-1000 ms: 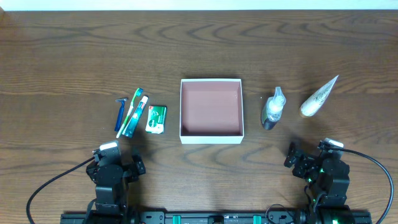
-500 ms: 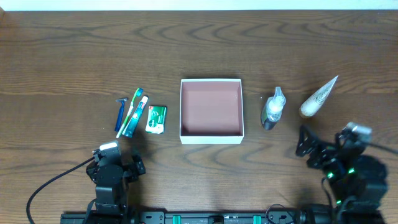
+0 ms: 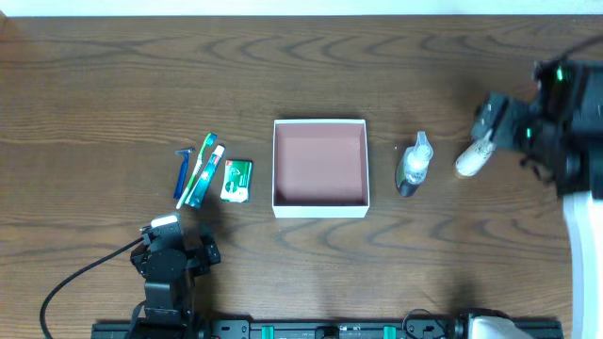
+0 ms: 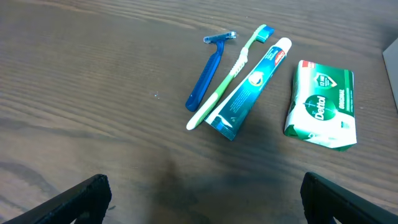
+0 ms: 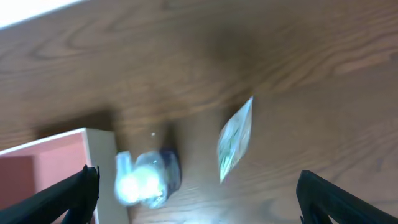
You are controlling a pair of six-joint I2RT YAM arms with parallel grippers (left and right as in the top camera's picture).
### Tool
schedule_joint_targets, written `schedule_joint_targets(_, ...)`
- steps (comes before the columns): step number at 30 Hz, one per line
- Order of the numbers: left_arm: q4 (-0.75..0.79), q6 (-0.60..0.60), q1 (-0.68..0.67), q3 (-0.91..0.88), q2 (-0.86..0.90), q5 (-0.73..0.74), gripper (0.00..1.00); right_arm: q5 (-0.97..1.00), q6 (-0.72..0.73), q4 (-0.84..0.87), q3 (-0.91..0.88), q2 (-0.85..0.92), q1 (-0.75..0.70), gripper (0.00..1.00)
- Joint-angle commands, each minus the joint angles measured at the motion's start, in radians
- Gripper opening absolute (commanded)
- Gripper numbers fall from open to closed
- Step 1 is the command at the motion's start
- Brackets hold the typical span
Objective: Pack container
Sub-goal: 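Move the right gripper to the white tube and grasp it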
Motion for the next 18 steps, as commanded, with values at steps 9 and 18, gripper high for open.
schedule_joint_targets(9, 0.002, -0.013, 0.004, -0.013, -0.008, -0.004, 0.98, 0.121, 0.112, -0.108, 0.090, 0.268, -0.063, 0.86)
schedule_joint_targets(18, 0.002, -0.013, 0.004, -0.013, -0.008, -0.004, 0.98, 0.106, 0.157, -0.110, 0.090, 0.335, -0.074, 0.22)
